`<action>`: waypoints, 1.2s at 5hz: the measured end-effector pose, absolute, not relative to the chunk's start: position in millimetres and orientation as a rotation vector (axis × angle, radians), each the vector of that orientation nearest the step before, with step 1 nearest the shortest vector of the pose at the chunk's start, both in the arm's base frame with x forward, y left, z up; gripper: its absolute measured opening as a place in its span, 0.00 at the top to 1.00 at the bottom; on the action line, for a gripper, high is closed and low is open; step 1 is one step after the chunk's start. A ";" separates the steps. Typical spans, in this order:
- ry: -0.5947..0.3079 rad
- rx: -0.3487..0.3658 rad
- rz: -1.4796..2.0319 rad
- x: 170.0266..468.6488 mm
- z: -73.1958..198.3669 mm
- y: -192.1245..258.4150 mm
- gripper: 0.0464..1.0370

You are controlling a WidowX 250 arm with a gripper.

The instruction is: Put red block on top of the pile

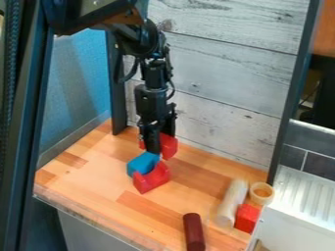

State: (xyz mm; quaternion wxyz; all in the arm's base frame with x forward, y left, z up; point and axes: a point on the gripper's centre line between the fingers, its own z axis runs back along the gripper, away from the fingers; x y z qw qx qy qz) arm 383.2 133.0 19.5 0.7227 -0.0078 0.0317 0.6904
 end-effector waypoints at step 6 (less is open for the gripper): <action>0.222 0.352 1.028 388.4 -13.6 121.7 0.43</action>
